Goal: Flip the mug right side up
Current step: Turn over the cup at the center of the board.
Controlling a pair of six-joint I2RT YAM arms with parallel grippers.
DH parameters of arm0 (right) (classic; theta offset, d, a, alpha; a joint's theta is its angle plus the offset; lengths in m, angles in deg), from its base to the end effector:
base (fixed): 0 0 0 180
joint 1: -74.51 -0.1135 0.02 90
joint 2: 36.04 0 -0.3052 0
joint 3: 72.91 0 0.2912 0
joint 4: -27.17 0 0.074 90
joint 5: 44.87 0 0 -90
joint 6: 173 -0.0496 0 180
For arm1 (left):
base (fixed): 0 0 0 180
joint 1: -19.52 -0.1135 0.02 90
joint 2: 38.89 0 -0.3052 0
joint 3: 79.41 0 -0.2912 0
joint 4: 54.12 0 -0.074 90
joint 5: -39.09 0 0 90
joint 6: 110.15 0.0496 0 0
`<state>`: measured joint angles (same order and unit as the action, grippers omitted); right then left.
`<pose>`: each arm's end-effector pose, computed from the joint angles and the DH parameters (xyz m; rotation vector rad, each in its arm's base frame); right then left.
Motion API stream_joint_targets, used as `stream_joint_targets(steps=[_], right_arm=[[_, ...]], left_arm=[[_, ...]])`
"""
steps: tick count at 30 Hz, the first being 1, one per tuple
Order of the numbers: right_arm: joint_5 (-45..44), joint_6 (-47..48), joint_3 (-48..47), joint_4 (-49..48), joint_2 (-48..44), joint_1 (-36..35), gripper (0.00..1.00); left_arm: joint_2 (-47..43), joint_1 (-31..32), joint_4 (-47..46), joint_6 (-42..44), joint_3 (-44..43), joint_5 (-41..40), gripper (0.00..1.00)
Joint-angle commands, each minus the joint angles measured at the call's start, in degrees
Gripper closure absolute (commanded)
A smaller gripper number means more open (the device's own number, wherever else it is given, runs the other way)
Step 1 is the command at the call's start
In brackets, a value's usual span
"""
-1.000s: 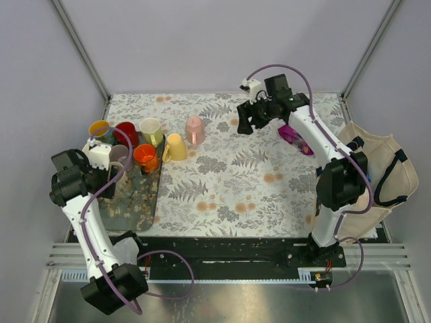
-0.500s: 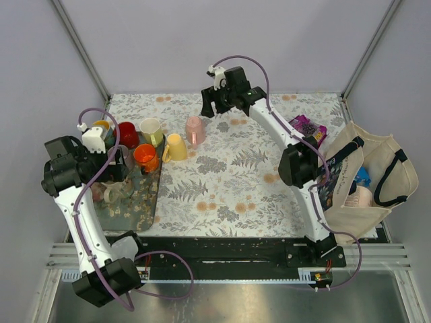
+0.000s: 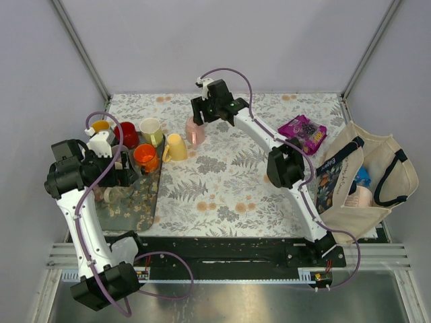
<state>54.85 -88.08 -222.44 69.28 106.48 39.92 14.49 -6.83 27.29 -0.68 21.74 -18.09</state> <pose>0.5318 0.3769 0.2641 -0.6632 2.1314 0.5714 0.1604 0.0494 0.3878 0.0709 2.3685 -0.3588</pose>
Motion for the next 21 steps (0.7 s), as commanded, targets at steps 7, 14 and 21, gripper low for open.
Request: stream_joint_targets(steps=[7,14,21], right_arm=[[-7.34,3.05,-1.49,-4.03,1.36,-1.09,0.23],[-3.92,3.68,6.40,0.37,-3.46,-0.48,0.23],[-0.75,1.74,17.13,3.71,-11.72,1.01,0.22]], left_arm=[[-1.62,0.51,-0.17,-2.67,0.08,0.67,0.01],[-2.41,1.21,-3.94,-1.36,-2.38,0.85,0.01],[3.20,5.60,-8.34,-4.25,-6.51,1.55,0.01]])
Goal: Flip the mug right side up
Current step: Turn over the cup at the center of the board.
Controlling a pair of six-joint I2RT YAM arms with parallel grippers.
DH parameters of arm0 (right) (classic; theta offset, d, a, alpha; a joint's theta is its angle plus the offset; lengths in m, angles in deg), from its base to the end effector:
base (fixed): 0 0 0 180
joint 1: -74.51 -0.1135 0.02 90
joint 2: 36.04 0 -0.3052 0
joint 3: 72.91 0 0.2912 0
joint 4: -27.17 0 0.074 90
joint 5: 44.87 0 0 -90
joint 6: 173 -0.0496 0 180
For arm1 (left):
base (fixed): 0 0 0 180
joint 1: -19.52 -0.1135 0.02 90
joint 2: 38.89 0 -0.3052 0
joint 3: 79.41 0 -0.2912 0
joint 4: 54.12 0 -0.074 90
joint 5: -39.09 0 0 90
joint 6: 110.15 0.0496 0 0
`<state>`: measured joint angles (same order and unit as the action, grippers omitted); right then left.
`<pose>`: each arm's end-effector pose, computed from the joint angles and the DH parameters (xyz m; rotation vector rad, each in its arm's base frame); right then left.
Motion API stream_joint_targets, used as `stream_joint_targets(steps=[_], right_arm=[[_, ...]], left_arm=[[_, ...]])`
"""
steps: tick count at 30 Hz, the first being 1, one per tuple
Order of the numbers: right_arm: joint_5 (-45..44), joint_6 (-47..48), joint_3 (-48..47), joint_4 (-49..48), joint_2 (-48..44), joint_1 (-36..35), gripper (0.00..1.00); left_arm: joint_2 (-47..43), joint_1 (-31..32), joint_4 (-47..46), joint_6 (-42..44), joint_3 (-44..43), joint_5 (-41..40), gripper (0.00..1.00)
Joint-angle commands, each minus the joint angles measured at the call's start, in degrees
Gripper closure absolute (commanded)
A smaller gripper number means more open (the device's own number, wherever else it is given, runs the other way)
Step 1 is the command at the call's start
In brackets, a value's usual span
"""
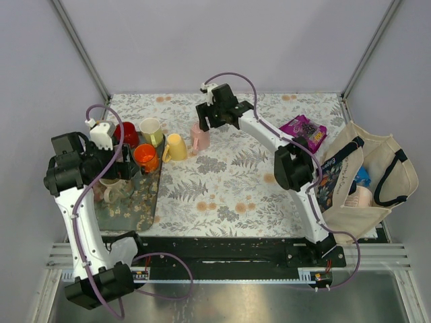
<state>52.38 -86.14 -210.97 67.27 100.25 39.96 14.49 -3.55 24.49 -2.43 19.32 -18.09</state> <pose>0.5140 0.3615 0.2570 -0.6844 2.1755 0.4932 0.1656 0.0413 0.4051 0.1336 2.2997 -0.3475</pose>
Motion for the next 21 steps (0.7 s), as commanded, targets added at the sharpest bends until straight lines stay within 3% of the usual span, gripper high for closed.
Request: stream_joint_targets(steps=[1,6,9,11,14,18,21], right_arm=[[1.72,-0.20,7.76,5.72,-6.81,1.14,0.22],[1.72,-0.20,17.60,5.72,-14.45,1.85,0.22],[1.72,-0.20,24.11,5.72,-19.73,1.94,0.22],[1.72,-0.20,29.72,5.72,-24.12,1.94,0.22],[1.72,-0.20,37.20,5.72,-29.66,2.03,0.22],[1.72,-0.20,35.22,5.72,-33.71,4.21,0.22],[1.72,-0.20,31.08,5.72,-36.96,8.25,0.22]], left_arm=[[4.09,3.37,-5.98,-2.86,-4.53,1.63,0.01],[7.43,9.35,-9.31,-3.03,-6.37,2.07,0.01],[2.71,10.76,-23.06,-7.41,-1.84,9.26,0.01],[0.32,14.78,-33.54,-9.45,2.74,9.29,0.01],[4.95,21.82,-35.43,-9.62,2.59,8.14,0.01],[9.45,32.62,-39.98,-10.86,5.30,5.60,0.01],[11.91,41.06,-36.41,-4.02,6.63,0.51,0.01]])
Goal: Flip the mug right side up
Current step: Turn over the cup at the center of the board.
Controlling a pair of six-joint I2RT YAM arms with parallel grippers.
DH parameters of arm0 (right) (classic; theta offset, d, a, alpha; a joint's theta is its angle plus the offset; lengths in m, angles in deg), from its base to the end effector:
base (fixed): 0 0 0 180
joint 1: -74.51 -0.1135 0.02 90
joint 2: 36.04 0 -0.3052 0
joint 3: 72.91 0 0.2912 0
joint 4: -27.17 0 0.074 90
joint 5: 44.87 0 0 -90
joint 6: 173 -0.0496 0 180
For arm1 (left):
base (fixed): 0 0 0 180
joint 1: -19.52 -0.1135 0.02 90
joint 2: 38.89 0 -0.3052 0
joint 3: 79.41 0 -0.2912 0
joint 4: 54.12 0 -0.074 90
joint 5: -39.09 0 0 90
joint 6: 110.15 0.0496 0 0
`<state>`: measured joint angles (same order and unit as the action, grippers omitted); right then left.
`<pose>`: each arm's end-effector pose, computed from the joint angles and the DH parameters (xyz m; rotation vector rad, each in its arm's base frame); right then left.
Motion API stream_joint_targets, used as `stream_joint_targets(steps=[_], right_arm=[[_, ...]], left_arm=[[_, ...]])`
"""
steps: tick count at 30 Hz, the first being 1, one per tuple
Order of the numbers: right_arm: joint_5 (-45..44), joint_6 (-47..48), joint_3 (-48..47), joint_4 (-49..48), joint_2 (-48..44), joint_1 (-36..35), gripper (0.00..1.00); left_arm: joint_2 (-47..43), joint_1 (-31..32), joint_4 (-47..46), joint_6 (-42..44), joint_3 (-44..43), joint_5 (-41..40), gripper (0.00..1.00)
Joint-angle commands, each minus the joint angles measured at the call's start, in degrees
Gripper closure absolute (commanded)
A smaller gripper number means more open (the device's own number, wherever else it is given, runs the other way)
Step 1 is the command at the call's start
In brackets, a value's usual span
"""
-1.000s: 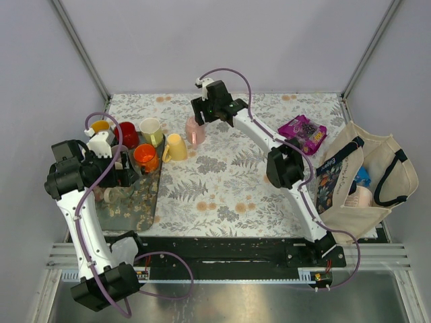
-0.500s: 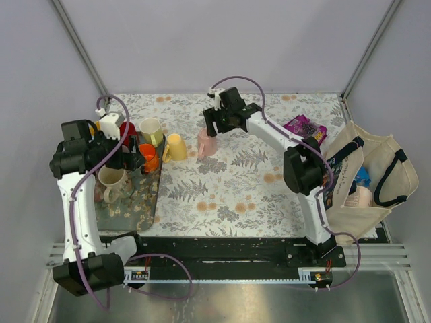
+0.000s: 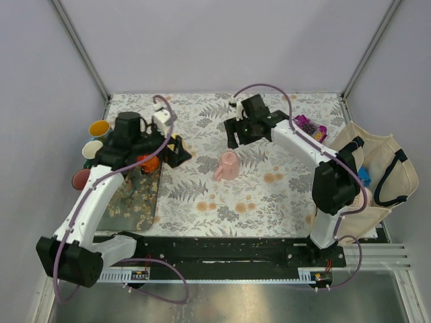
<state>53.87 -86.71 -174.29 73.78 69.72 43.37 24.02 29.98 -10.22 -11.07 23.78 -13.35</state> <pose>0.3990 0.2499 0.2894 -0.6584 2.4124 0.4474 0.2520 -0.0773 0.3985 0.7297 1.9132 -0.6971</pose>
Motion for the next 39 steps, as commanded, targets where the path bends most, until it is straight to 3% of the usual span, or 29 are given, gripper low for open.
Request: stream_joint_targets(steps=[1,4,8,13,16,19,20,21,22,23,24,32,37,39], right_arm=[[0.23,0.36,-6.30,-0.79,-7.74,6.07,0.22],[0.23,0.36,-4.21,-0.79,-14.23,9.68,0.22],[0.23,0.36,5.44,-0.79,-25.57,11.62,0.22],[0.23,0.36,22.40,-0.79,-37.01,11.54,0.22],[0.23,0.36,25.15,-0.79,-39.92,11.62,0.22],[0.23,0.36,25.68,-0.79,-41.24,11.71,0.22],[0.23,0.36,26.21,-0.79,-41.77,11.71,0.22],[0.23,8.11,27.00,-0.79,-42.21,11.71,0.22],[6.58,8.27,27.70,-0.79,-42.82,11.89,0.22],[6.56,8.36,28.49,4.77,-43.43,11.80,0.00],[6.82,8.62,29.11,5.00,-43.79,11.97,0.08],[8.76,9.51,28.68,6.06,-42.66,11.80,0.07],[10.34,11.17,26.74,4.48,-39.84,11.89,0.07],[7.64,12.05,27.52,2.12,-39.57,11.89,0.08]], left_arm=[[3.00,9.30,-1.51,5.59,2.96,-5.21,0.01],[4.66,14.66,-6.41,7.00,7.26,-6.44,0.01],[10.46,23.19,-15.11,7.72,10.69,-12.50,0.01],[19.69,26.19,-23.48,2.52,11.05,-17.60,0.01],[23.82,26.54,-24.27,3.83,9.21,-19.45,0.01],[26.64,26.63,-25.24,6.91,8.41,-19.11,0.13],[27.86,26.63,-25.07,7.70,7.89,-18.32,0.20],[28.75,26.63,-24.81,8.05,7.19,-17.62,0.29],[29.97,26.63,-24.72,7.97,6.57,-17.35,0.37],[31.64,26.63,-24.54,7.10,5.61,-17.43,0.48],[32.70,26.63,-24.36,5.79,4.73,-18.30,0.51],[36.66,26.81,-25.68,4.10,3.23,-15.15,0.54],[36.94,26.72,-22.61,4.29,2.17,-13.92,0.94],[35.18,26.11,-21.91,1.92,1.82,-12.09,1.00]])
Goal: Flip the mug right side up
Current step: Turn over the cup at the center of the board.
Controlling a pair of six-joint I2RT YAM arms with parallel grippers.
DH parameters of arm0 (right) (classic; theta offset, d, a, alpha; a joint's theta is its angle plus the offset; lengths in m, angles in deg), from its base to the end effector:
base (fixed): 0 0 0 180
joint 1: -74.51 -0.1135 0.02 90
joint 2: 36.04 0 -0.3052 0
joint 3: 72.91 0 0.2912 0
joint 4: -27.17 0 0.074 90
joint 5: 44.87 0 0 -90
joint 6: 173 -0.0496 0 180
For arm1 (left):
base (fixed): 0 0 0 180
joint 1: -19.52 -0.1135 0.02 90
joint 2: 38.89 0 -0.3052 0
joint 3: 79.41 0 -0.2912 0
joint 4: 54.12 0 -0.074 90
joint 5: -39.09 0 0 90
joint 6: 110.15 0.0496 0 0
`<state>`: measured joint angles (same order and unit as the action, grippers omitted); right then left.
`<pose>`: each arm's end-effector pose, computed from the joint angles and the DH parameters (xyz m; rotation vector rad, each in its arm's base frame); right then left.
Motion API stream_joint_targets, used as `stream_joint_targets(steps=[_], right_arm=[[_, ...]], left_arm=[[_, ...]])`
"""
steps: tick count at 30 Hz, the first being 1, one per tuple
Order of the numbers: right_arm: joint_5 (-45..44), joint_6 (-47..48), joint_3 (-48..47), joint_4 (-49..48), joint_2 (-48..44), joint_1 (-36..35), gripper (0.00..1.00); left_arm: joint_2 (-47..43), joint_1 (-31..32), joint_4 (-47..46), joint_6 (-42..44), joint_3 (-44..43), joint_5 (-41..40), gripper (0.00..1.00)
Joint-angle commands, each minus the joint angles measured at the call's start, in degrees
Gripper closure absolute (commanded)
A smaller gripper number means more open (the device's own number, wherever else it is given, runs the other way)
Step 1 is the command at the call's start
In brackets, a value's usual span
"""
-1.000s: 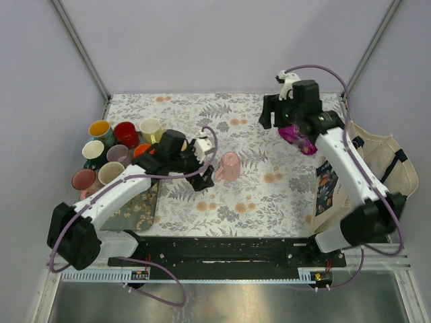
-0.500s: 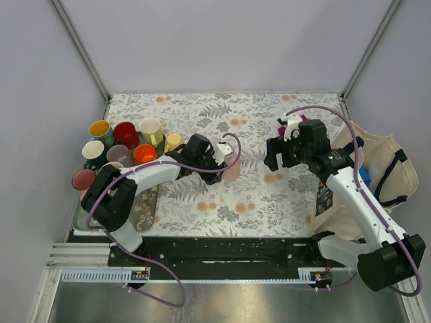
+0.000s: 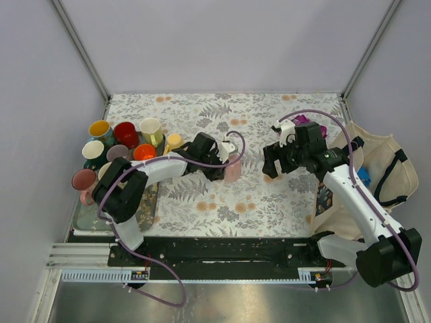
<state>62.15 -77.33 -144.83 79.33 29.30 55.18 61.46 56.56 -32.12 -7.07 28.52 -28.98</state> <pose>0.2471 0.1021 0.3375 -0.6533 2.2788 0.4664 0.3145 -0.2605 0.1835 1.2001 2.1594 -0.6518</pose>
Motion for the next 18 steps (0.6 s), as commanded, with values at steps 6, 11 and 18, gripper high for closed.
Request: stream_joint_targets(steps=[6,11,18], right_arm=[[-9.21,9.17,2.72,-15.12,3.56,0.08,0.09],[-2.97,16.20,5.97,-25.05,3.21,-0.88,0.11],[4.87,39.55,12.90,-35.67,2.16,-8.42,0.10]], left_arm=[[-3.51,-4.51,12.45,-4.11,-12.31,16.80,1.00],[3.96,-11.27,21.18,-12.90,-24.09,30.42,1.00],[10.29,-15.23,29.44,-14.40,-32.27,45.82,1.00]])
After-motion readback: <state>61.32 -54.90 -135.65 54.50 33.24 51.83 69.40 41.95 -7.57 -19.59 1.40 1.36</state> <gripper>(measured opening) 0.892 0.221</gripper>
